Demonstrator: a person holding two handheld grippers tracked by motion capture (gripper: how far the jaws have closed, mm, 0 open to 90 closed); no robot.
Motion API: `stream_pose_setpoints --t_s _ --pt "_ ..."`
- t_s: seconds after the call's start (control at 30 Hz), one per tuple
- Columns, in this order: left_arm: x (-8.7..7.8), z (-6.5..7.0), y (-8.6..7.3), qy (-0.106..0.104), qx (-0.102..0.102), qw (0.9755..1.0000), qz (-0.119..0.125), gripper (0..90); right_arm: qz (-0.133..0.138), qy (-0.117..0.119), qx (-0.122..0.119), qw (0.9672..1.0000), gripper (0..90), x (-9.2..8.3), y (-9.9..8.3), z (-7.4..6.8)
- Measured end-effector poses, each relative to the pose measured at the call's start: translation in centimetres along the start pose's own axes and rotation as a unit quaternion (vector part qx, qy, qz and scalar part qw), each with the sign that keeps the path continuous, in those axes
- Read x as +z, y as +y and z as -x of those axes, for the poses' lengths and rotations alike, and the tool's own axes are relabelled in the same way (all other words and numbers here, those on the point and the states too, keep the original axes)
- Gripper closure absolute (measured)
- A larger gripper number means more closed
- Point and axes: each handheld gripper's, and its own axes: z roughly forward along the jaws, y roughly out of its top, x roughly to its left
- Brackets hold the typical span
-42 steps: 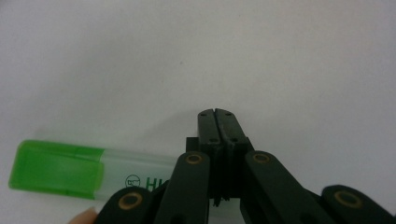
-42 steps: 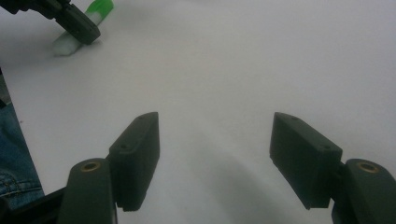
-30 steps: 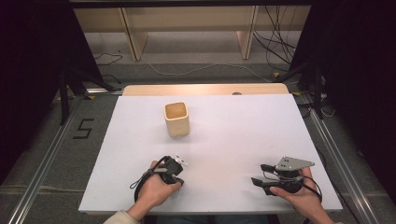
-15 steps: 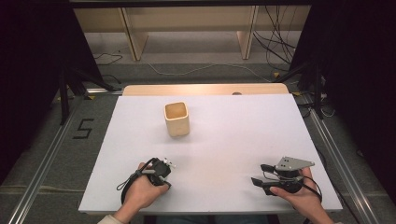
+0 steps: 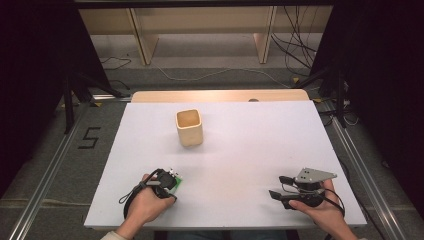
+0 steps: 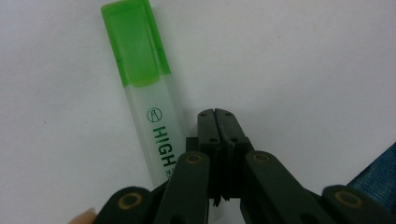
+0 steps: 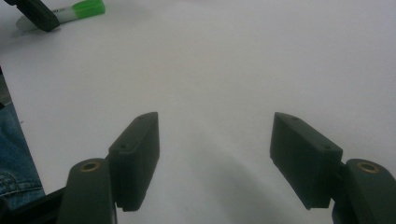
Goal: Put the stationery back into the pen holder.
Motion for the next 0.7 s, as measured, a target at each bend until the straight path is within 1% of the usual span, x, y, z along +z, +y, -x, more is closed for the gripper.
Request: stream_pose_setpoints --t_s 0.07,0.17,0.2,0.23,0.27,0.3,0.33,0.37,0.4,0.43,0.47,0.5,0.53,0.57,0.6,0.67,0.7 --pt "0.0 0.0 0.0 0.0 0.001 1.0 -0.001 89.5 -0.002 0.0 0.001 1.0 33.7 0.0 0.0 0.0" --pt "-0.2 0.0 0.2 0.0 0.004 1.0 -0.002 84.5 -0.003 0.0 -0.002 1.0 33.7 0.0 0.0 0.0" --pt "-0.2 0.0 0.2 -0.004 0.003 1.0 0.002 82.4 -0.003 0.0 -0.002 1.0 33.7 0.0 0.0 0.0" --pt "-0.3 0.1 0.3 -0.004 -0.002 1.0 0.005 82.4 -0.003 0.0 -0.002 1.0 33.7 0.0 0.0 0.0" --pt "-0.5 0.1 0.3 -0.001 0.0 1.0 0.005 80.6 -0.003 0.0 -0.002 1.0 33.7 0.0 0.0 0.0" --pt "-0.7 0.2 0.4 -0.003 -0.006 0.9999 0.009 78.9 -0.002 0.0 -0.002 1.0 33.7 0.0 0.0 0.0" --pt "-0.9 0.2 0.4 -0.005 -0.007 0.9999 0.01 75.3 -0.002 0.0 0.0 1.0 33.7 0.0 0.0 0.0" --pt "-1.3 0.3 0.4 -0.006 -0.015 0.9998 0.014 73.6 -0.002 0.0 -0.001 1.0 33.7 0.0 0.0 0.0" --pt "-1.3 0.3 0.4 -0.006 -0.015 0.9998 0.014 71.9 -0.002 0.0 -0.002 1.0 33.7 0.0 0.0 0.0" --pt "-1.5 0.3 0.5 -0.004 -0.017 0.9997 0.019 71.9 -0.002 0.0 -0.002 1.0 33.7 0.0 0.0 0.0" --pt "-1.8 0.2 0.5 0.001 -0.018 0.9996 0.021 69.8 -0.003 0.0 -0.002 1.0 33.7 0.1 0.0 0.0" --pt "-2.0 0.1 0.5 0.005 -0.022 0.9995 0.024 66.8 -0.003 0.0 -0.003 1.0 33.8 0.1 0.0 0.0" --pt "-2.2 0.0 0.5 0.007 -0.032 0.999 0.03 62.0 -0.002 0.001 -0.003 1.0 33.7 0.0 0.0 0.0" --pt "-2.3 -0.1 0.5 0.01 -0.033 0.999 0.028 62.0 -0.002 0.001 -0.003 1.0 33.7 0.0 0.0 0.0" --pt "-2.4 -0.3 0.5 0.014 -0.044 0.9984 0.031 58.8 -0.002 0.001 -0.003 1.0 33.7 0.0 0.0 0.0" --pt "-2.5 -0.6 0.4 0.025 -0.053 0.9979 0.028 53.7 -0.003 0.0 -0.002 1.0 33.7 0.0 0.0 0.0" --pt "-2.5 -0.8 0.3 0.024 -0.057 0.9977 0.026 51.2 -0.003 0.001 -0.002 1.0 33.7 0.1 0.0 0.0"
